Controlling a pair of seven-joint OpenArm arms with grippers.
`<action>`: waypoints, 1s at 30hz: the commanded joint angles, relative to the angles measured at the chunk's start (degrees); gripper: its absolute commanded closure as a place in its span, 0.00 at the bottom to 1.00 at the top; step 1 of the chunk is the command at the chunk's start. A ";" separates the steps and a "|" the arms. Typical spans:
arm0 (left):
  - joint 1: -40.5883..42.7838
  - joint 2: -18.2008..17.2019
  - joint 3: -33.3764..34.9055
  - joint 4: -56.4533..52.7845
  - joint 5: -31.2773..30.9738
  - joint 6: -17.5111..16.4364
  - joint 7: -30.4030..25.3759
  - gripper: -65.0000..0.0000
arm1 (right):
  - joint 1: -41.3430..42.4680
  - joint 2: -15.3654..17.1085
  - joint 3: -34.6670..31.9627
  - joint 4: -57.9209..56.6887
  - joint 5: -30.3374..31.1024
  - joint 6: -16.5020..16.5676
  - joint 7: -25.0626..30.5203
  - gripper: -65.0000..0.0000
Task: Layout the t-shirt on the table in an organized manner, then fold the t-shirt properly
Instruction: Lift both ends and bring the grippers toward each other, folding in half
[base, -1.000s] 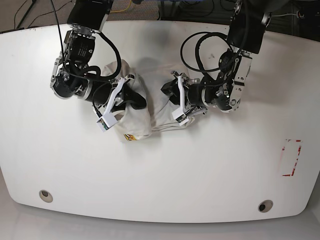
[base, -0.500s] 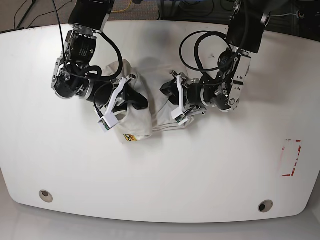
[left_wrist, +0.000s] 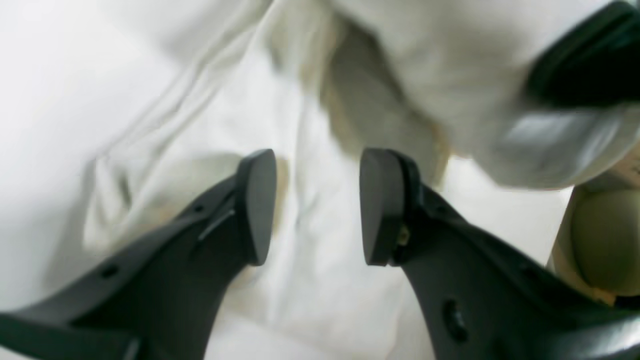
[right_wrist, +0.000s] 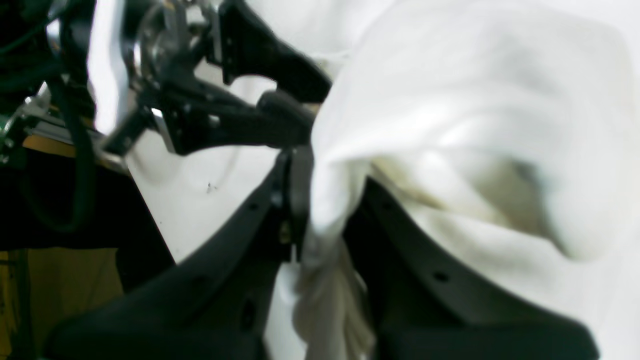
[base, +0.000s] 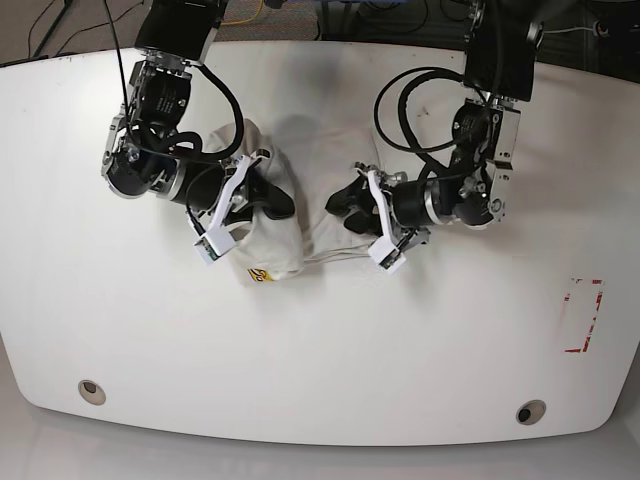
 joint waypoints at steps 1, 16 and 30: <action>-0.19 -0.40 -0.19 0.85 -1.16 -0.72 -0.79 0.60 | 1.07 0.24 0.00 0.94 1.67 0.12 1.39 1.00; 3.07 -2.07 -0.02 -4.08 -0.81 -3.62 -2.63 0.60 | 3.62 -0.11 0.00 0.94 1.67 0.12 1.39 1.00; 2.98 -3.38 0.16 -10.23 -0.81 -3.71 -6.24 0.60 | 4.42 -0.90 0.00 0.94 1.67 0.12 1.39 1.00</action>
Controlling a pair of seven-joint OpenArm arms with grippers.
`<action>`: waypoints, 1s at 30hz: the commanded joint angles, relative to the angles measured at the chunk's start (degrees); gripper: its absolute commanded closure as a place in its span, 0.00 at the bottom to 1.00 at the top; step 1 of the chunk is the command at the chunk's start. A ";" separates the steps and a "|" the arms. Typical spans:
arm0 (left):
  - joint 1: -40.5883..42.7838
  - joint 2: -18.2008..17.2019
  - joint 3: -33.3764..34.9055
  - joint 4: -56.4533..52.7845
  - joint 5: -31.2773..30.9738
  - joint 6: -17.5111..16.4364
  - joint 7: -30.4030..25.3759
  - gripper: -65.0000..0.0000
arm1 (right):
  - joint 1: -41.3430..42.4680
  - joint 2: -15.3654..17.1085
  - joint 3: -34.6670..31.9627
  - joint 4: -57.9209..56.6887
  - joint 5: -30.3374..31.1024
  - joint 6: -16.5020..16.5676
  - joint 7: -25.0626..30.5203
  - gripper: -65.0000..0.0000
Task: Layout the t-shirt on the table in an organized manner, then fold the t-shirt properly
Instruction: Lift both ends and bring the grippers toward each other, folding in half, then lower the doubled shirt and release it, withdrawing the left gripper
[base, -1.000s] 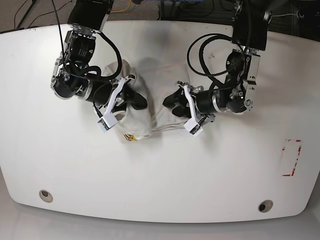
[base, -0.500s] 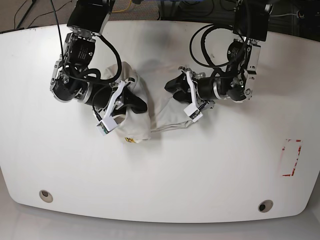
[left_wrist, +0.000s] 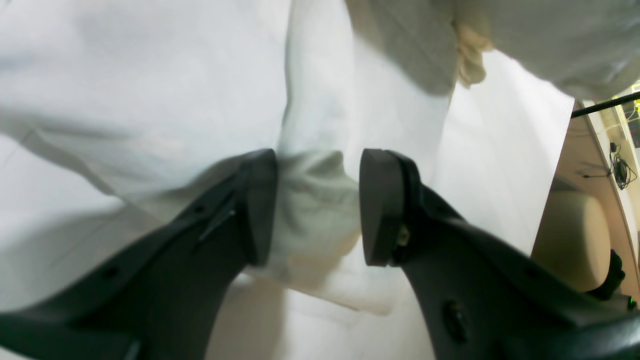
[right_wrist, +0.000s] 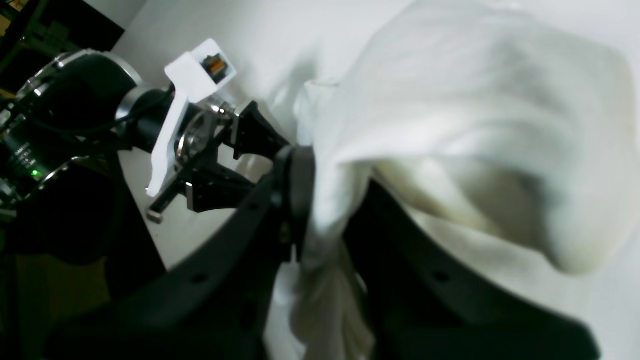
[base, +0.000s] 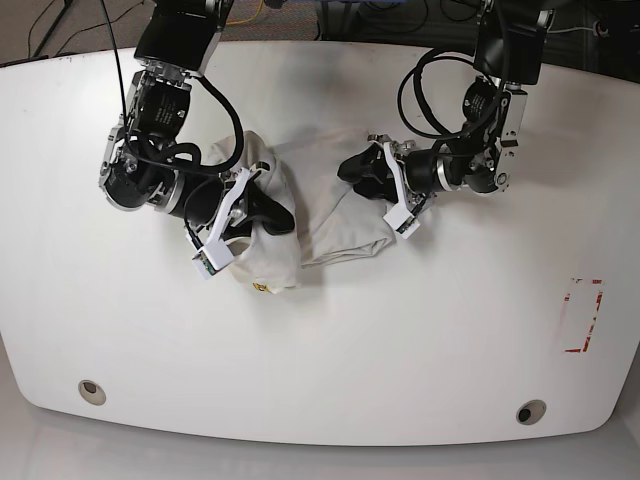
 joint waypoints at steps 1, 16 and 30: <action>-0.50 -0.48 -0.02 0.13 1.59 0.40 1.13 0.60 | 1.36 -0.97 0.00 0.94 1.76 0.12 1.43 1.00; -0.50 -0.65 -0.19 0.13 1.59 0.40 1.13 0.60 | 1.44 -6.78 -0.18 0.94 1.76 0.12 1.30 1.00; -0.50 -1.36 -0.37 0.30 1.51 0.32 1.13 0.60 | 1.09 -7.13 -7.30 0.85 1.58 0.12 1.52 0.80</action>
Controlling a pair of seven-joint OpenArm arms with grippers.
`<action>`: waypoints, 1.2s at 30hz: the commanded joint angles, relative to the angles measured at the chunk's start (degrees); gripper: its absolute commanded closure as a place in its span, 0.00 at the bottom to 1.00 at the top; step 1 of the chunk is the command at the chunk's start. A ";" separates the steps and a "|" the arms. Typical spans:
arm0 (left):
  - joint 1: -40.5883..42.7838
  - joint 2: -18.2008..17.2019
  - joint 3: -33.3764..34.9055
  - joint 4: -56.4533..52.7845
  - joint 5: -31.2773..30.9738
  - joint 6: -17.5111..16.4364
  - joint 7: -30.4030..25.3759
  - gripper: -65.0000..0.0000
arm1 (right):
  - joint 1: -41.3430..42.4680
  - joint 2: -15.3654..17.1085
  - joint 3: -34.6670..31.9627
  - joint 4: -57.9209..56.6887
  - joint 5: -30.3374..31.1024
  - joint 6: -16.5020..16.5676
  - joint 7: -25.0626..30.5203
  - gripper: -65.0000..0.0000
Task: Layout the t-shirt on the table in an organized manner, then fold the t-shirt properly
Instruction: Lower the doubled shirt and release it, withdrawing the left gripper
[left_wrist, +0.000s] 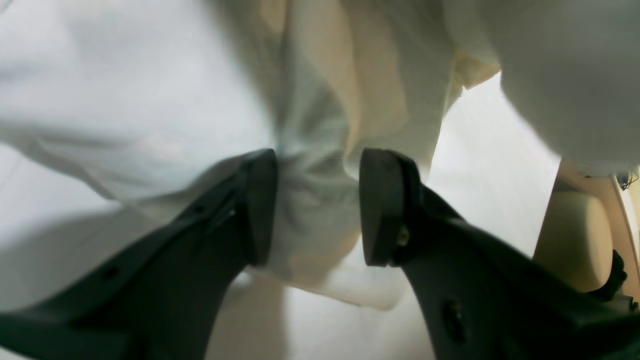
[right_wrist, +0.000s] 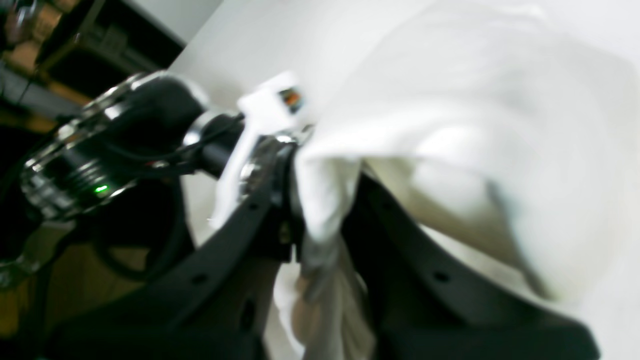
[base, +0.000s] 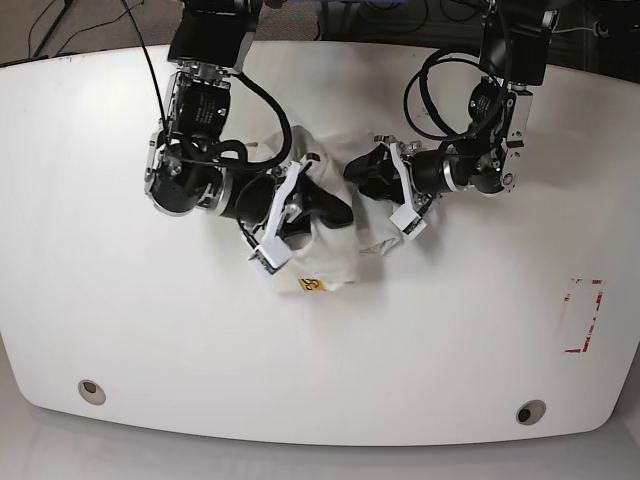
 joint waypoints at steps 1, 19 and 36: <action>-0.47 -0.26 -0.08 0.39 1.92 0.67 1.35 0.60 | 1.14 0.00 0.00 0.85 2.11 0.12 1.49 0.75; -0.47 0.00 -0.61 2.77 0.78 0.53 1.26 0.60 | 1.14 0.44 0.26 1.11 3.34 0.12 1.49 0.09; -0.03 -0.70 -11.69 12.70 -10.12 0.53 1.70 0.60 | 0.96 6.94 0.35 0.94 3.69 0.12 1.49 0.09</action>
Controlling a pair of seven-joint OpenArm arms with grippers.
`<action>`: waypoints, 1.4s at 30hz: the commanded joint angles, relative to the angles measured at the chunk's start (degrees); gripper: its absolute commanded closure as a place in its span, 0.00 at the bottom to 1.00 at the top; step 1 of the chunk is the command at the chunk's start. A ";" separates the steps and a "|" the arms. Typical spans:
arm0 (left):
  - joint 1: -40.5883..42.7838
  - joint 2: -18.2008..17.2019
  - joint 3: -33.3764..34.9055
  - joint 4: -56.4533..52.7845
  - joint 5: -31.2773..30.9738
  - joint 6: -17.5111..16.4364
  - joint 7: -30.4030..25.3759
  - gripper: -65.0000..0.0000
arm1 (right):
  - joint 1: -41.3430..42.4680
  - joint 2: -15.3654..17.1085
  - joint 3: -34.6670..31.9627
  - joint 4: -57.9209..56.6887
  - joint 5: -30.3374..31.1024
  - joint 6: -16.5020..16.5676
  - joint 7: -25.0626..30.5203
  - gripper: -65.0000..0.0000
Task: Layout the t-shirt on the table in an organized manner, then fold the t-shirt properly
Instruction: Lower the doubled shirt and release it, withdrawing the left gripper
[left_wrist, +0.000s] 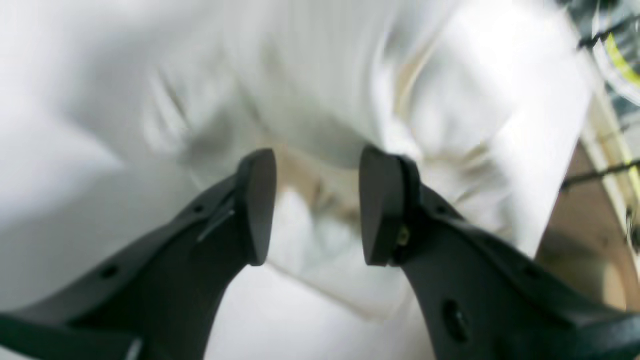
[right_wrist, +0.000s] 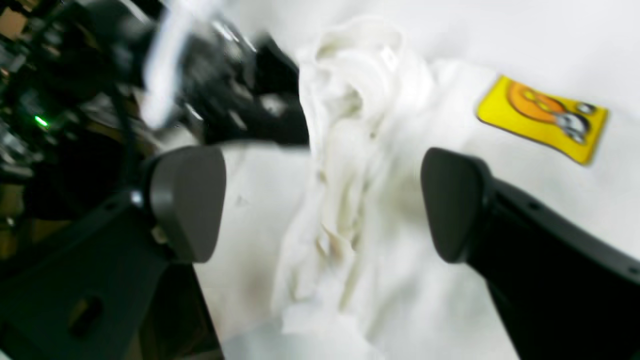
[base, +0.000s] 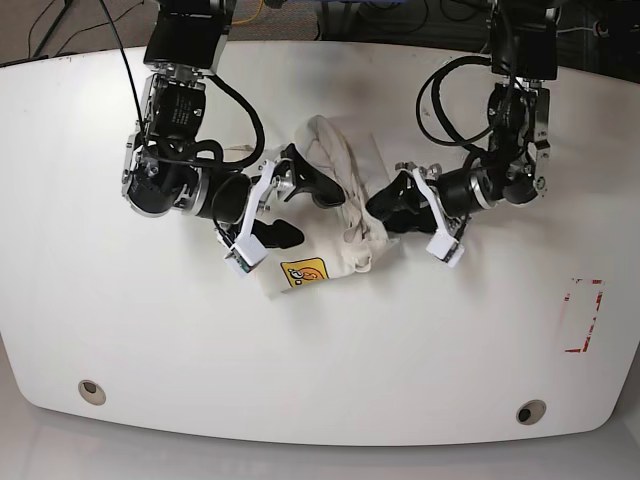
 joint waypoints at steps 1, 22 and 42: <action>-0.87 -0.95 -1.64 2.30 -3.07 -0.45 -1.30 0.60 | 0.76 -0.05 0.00 0.92 1.33 0.14 1.36 0.09; 7.75 -12.90 -28.19 9.51 -14.85 -0.45 -1.30 0.60 | -5.30 -0.40 -1.93 -6.56 1.33 0.14 1.36 0.09; 12.67 -14.92 -35.48 9.07 -14.49 -0.45 -1.30 0.60 | 0.41 -4.01 -13.62 -11.30 -0.96 0.14 2.33 0.09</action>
